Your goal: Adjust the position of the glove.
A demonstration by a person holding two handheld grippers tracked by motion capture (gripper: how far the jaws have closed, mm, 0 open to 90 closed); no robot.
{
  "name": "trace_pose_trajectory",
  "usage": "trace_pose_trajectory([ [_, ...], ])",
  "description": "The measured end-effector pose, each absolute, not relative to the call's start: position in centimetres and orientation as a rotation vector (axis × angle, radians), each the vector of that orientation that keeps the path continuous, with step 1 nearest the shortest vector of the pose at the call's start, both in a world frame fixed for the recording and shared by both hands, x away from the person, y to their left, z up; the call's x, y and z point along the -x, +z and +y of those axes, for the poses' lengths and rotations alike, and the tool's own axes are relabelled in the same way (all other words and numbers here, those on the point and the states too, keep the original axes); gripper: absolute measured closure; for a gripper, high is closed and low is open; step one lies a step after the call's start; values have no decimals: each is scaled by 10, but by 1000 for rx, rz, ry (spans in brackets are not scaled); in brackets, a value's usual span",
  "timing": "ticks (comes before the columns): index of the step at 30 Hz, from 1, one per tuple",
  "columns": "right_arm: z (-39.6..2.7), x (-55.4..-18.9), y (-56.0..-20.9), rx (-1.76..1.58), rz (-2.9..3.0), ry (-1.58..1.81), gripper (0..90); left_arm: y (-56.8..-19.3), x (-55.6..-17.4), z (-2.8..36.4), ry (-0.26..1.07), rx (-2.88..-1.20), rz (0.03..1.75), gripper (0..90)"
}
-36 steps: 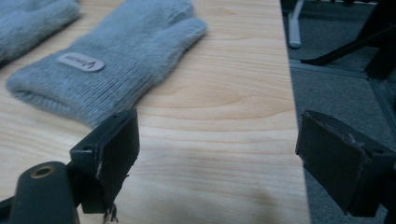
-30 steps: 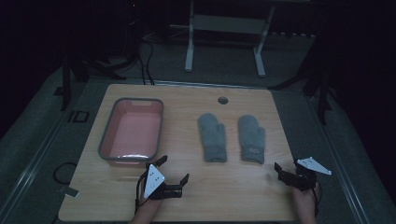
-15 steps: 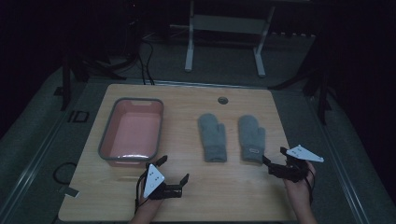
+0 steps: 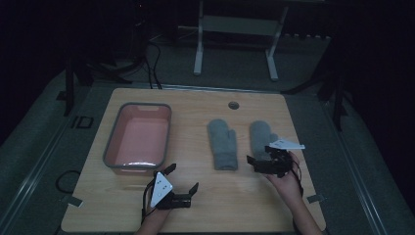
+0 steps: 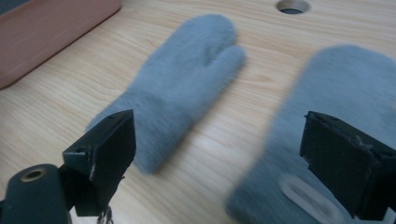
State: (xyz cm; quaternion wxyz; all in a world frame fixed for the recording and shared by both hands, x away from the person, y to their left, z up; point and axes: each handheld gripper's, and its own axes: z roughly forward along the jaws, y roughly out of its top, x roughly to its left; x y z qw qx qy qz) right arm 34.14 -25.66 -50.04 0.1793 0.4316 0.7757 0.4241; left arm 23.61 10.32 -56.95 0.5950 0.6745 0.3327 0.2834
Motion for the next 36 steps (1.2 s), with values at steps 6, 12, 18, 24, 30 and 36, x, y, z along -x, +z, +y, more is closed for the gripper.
trace_pose_trajectory([
  [6, -222, -358, -505, -1143, 2221, 1202, 168, -570, -236, 102, 657, -1568, 769, 7],
  [12, -190, -383, -510, -1030, 2309, 1181, 267, -569, -236, 103, 642, -1568, 773, 7],
  [18, -166, -406, -519, -980, 2333, 1131, 333, -569, -236, 103, 641, -1573, 764, 7],
  [24, -151, -423, -530, -929, 2374, 1070, 416, -569, -236, 102, 637, -1577, 757, 7],
  [30, -145, -435, -544, -964, 2417, 1008, 504, -569, -236, 102, 633, -1580, 755, 7],
  [36, -141, -429, -552, -904, 2383, 935, 724, -569, -236, 102, 637, -1577, 754, 7],
])
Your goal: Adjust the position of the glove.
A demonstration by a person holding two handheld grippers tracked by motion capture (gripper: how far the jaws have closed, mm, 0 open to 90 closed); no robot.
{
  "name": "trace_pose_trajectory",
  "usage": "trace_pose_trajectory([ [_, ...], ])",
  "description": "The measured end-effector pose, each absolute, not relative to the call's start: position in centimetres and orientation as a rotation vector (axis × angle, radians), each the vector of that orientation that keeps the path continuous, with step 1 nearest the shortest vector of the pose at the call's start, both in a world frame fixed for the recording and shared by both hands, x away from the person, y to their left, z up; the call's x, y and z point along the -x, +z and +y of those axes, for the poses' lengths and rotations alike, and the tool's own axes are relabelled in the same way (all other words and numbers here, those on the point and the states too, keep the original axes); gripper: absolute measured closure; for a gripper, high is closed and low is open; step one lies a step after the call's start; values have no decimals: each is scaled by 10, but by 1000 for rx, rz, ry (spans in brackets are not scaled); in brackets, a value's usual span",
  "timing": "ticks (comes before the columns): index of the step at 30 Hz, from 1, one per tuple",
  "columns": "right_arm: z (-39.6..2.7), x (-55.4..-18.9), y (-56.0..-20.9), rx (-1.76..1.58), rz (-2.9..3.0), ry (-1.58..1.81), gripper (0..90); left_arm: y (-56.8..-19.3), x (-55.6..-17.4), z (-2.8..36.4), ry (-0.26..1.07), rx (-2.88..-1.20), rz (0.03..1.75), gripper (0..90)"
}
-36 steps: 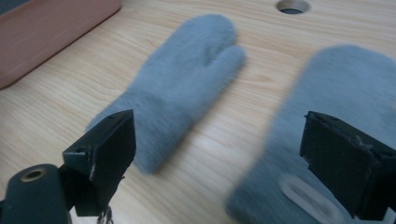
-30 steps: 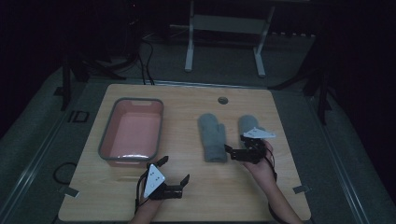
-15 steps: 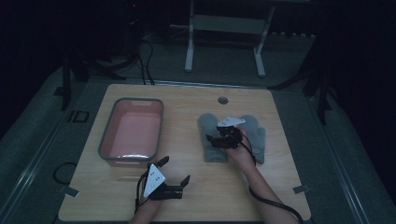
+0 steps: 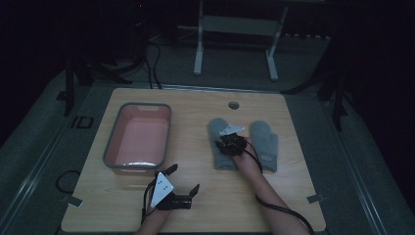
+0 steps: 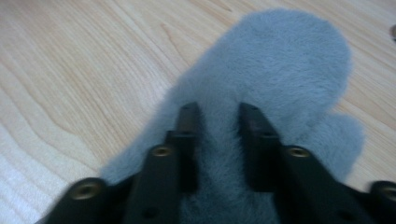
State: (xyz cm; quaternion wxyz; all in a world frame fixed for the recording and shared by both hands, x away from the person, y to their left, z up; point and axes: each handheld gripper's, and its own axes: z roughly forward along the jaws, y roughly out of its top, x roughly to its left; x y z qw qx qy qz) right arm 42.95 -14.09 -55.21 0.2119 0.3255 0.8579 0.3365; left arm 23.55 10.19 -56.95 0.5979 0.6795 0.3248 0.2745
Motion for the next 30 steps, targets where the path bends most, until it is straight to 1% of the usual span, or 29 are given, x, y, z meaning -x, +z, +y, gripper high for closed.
trace_pose_trajectory([
  [2, -139, -426, -553, -924, 2354, 939, 804, -569, -236, 102, 637, -1576, 755, 7],
  [5, -139, -422, -550, -969, 2330, 979, 843, -569, -236, 102, 637, -1576, 755, 7],
  [12, -147, -399, -518, -1025, 2291, 1094, 847, -569, -236, 102, 636, -1578, 757, 7],
  [18, -151, -368, -495, -1090, 2257, 1065, 847, -569, -236, 102, 639, -1576, 760, 7],
  [24, -150, -346, -496, -1082, 2266, 1038, 847, -569, -235, 102, 641, -1576, 756, 7],
  [30, -141, -342, -518, -1097, 2310, 1023, 846, -569, -235, 102, 644, -1581, 751, 7],
])
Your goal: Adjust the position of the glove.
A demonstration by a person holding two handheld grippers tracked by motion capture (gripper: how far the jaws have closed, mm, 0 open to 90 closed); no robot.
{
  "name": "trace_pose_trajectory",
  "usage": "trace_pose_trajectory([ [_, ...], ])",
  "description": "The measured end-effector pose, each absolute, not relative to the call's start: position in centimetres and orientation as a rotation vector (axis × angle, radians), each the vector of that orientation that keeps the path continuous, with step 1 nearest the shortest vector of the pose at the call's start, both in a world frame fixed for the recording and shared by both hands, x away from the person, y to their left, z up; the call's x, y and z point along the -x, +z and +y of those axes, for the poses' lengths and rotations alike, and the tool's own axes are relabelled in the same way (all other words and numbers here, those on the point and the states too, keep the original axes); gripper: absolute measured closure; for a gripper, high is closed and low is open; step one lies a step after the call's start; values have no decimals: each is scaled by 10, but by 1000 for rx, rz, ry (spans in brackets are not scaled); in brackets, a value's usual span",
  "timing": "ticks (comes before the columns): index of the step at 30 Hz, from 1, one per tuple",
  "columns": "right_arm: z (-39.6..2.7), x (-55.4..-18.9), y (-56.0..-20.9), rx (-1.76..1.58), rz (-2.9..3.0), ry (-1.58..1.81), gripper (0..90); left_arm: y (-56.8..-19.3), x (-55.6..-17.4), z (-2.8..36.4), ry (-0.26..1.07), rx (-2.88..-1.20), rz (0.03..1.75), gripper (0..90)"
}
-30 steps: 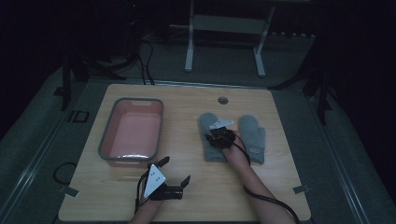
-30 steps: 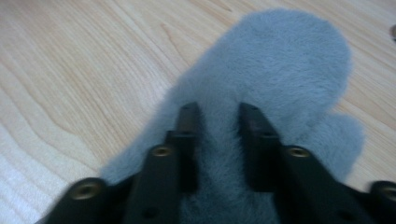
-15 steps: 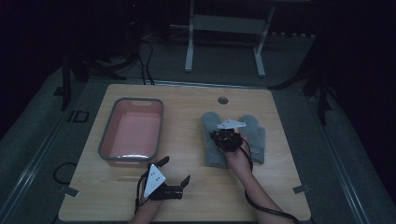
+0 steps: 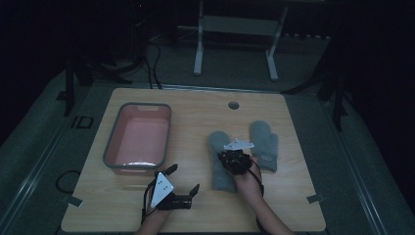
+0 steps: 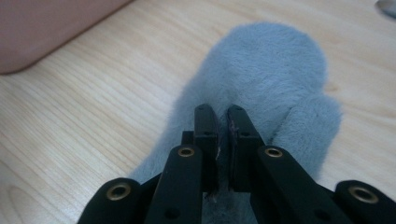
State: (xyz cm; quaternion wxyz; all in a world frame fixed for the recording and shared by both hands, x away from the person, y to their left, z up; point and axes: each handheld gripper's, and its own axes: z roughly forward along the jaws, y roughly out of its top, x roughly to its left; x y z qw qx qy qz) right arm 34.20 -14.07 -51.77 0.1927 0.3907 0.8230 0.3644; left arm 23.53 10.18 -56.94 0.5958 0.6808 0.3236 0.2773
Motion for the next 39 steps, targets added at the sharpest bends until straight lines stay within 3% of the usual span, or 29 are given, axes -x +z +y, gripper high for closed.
trace_pose_trajectory([
  [17, -127, -354, -550, -1131, 2364, 1024, 800, -569, -235, 101, 641, -1584, 742, 7],
  [23, -137, -353, -531, -1091, 2384, 1068, 593, -569, -235, 101, 637, -1582, 746, 7],
  [31, -195, -365, -489, -1125, 2228, 1125, 476, -569, -235, 102, 635, -1581, 746, 7],
  [39, -264, -394, -483, -1263, 2105, 1017, 479, -569, -236, 102, 629, -1577, 753, 7],
])
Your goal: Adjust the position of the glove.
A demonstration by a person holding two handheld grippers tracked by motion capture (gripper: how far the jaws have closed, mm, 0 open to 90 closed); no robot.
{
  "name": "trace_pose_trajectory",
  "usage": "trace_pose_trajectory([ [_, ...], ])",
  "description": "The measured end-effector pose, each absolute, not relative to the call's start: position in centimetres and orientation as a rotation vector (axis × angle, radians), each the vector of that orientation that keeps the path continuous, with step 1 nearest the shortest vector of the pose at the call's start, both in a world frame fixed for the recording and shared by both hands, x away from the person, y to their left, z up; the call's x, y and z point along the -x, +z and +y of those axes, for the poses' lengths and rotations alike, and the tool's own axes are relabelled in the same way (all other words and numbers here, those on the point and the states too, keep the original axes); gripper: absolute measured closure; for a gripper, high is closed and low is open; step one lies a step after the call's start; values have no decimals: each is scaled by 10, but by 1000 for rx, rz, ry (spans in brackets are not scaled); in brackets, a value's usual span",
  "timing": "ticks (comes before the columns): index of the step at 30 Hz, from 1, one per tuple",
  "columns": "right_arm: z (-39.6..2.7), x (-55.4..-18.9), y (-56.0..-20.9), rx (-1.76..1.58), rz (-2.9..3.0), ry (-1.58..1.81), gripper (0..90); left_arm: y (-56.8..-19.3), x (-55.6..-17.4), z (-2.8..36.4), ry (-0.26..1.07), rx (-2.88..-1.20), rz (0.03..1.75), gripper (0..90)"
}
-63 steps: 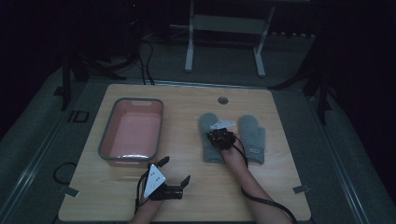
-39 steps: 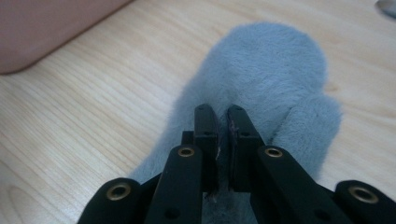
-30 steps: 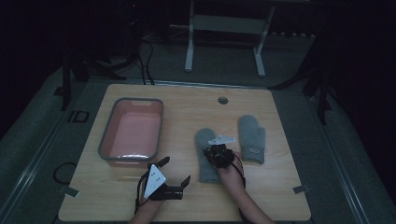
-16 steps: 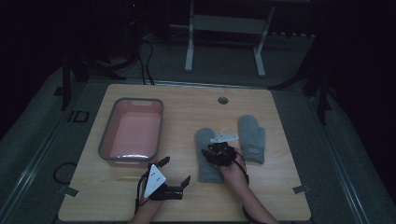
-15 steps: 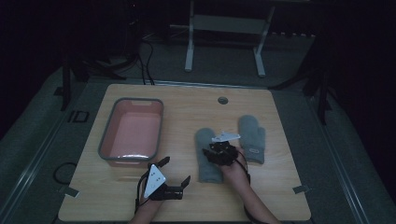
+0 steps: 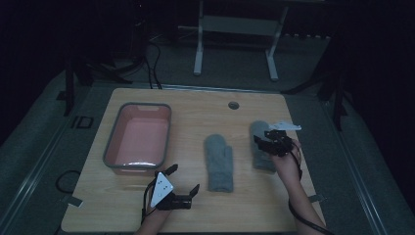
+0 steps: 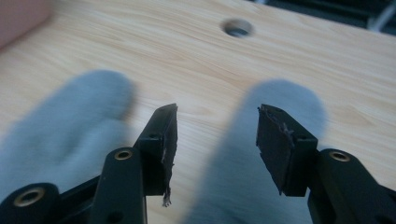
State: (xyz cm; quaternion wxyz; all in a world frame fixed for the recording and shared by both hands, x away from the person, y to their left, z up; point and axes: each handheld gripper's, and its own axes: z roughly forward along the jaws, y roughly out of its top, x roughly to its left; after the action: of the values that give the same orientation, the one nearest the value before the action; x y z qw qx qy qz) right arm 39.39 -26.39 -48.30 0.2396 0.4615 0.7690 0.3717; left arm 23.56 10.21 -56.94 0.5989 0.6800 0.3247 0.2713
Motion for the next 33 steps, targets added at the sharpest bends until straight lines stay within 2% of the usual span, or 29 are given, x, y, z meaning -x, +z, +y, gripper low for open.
trace_pose_trajectory([
  [7, -289, -416, -515, -1388, 2138, 977, 470, -569, -236, 102, 629, -1578, 753, 7],
  [14, -289, -411, -548, -1404, 2152, 948, 462, -569, -236, 102, 627, -1579, 751, 8],
  [16, -288, -408, -549, -1385, 2155, 933, 485, -569, -236, 102, 624, -1578, 751, 7],
  [25, -279, -400, -552, -1388, 2113, 909, 769, -569, -236, 102, 626, -1577, 753, 7],
  [28, -276, -396, -550, -1390, 2084, 896, 813, -569, -236, 102, 624, -1575, 754, 7],
  [33, -278, -389, -537, -1437, 2021, 926, 823, -569, -236, 103, 624, -1574, 757, 7],
])
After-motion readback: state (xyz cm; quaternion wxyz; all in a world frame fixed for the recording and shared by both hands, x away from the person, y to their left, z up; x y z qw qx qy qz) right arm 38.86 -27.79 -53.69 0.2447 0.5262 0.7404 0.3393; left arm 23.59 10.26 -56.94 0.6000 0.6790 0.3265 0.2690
